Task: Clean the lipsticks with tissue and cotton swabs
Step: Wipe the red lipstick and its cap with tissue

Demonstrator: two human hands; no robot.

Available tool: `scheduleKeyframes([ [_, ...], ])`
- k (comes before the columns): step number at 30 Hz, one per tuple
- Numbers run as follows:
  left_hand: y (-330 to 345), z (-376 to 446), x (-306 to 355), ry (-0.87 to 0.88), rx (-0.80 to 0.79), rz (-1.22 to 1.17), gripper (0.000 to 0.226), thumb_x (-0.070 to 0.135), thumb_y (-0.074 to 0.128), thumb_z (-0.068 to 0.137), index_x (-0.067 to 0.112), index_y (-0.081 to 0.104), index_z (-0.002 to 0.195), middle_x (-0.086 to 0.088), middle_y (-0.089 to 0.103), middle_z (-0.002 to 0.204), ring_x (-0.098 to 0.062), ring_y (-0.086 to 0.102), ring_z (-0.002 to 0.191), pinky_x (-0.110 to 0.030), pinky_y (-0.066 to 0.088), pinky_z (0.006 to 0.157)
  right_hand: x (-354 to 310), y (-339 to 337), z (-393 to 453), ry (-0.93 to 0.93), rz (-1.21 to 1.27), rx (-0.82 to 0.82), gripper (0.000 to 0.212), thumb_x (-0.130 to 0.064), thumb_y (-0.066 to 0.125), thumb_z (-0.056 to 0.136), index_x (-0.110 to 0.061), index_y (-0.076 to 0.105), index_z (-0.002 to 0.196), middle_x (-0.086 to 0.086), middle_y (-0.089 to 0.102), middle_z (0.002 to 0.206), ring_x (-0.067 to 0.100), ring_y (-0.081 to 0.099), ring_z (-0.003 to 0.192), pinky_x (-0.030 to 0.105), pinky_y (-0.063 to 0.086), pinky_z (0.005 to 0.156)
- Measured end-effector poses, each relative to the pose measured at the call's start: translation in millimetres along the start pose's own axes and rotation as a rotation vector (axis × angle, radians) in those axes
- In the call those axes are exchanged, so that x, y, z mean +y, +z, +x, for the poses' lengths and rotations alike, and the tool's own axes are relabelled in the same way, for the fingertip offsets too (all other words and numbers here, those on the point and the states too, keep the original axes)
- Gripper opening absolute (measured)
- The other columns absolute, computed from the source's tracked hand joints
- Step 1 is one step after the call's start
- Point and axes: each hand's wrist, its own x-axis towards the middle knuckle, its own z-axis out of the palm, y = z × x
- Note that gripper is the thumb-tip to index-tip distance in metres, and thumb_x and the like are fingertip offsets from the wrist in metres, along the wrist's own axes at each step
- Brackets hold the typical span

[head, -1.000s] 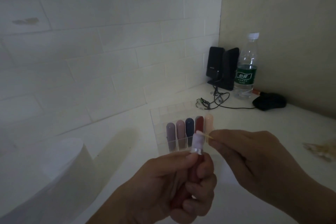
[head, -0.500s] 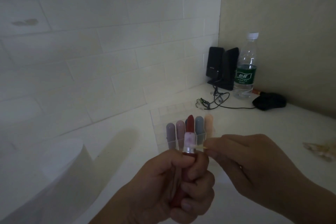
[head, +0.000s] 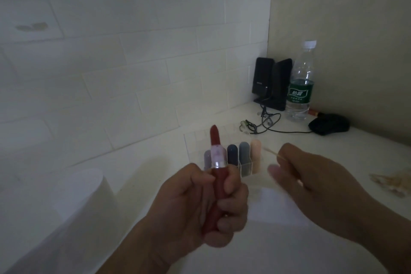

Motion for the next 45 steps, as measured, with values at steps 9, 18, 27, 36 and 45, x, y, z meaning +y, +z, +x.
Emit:
scheduleKeyframes([
  [9, -1, 1, 2, 0.214, 0.370, 0.278, 0.018, 0.030, 0.056, 0.087, 0.015, 0.064, 0.092, -0.002, 0.039, 0.070, -0.013, 0.033, 0.053, -0.022, 0.017, 0.042, 6, 23, 3, 0.095, 0.145, -0.236, 0.030, -0.041, 0.067, 0.082, -0.030, 0.041, 0.071, -0.006, 0.055, 0.074, 0.001, 0.050, 0.066, 0.017, 0.039, 0.058],
  [18, 15, 13, -15, 0.438, 0.518, 0.647, 0.026, 0.028, 0.060, 0.085, 0.002, 0.057, 0.081, -0.011, 0.045, 0.053, -0.014, 0.033, 0.035, -0.014, 0.026, 0.038, -52, -6, 14, 0.366, 1.207, 0.185, 0.036, -0.023, 0.073, 0.045, -0.012, 0.059, 0.076, -0.009, 0.073, 0.072, 0.009, 0.070, 0.062, 0.017, 0.051, 0.048],
  [27, 18, 14, -19, 0.450, 0.568, 0.681, 0.018, 0.027, 0.058, 0.084, 0.012, 0.061, 0.074, 0.002, 0.045, 0.047, -0.012, 0.033, 0.037, -0.015, 0.028, 0.039, -46, 2, 15, 0.495, 1.323, 0.211, 0.018, -0.006, 0.063, 0.077, -0.003, 0.049, 0.066, -0.005, 0.052, 0.048, 0.014, 0.051, 0.051, 0.024, 0.045, 0.047],
  [36, 15, 15, -28, 0.498, 0.604, 0.877, 0.026, 0.037, 0.060, 0.083, 0.012, 0.068, 0.087, 0.007, 0.050, 0.049, -0.005, 0.041, 0.041, -0.014, 0.033, 0.046, -46, 6, 12, 0.407, 1.167, 0.274, 0.022, -0.018, 0.075, 0.054, -0.012, 0.063, 0.071, -0.009, 0.069, 0.065, 0.003, 0.065, 0.060, 0.018, 0.051, 0.053],
  [45, 18, 16, -26, 0.546, 0.618, 1.036, 0.011, 0.033, 0.063, 0.084, 0.026, 0.070, 0.080, 0.018, 0.054, 0.050, 0.008, 0.045, 0.048, -0.025, 0.048, 0.057, -58, 12, 8, 0.389, 1.401, 0.289, 0.039, -0.006, 0.080, 0.057, -0.020, 0.047, 0.042, -0.002, 0.050, 0.037, 0.003, 0.045, 0.031, 0.016, 0.037, 0.034],
])
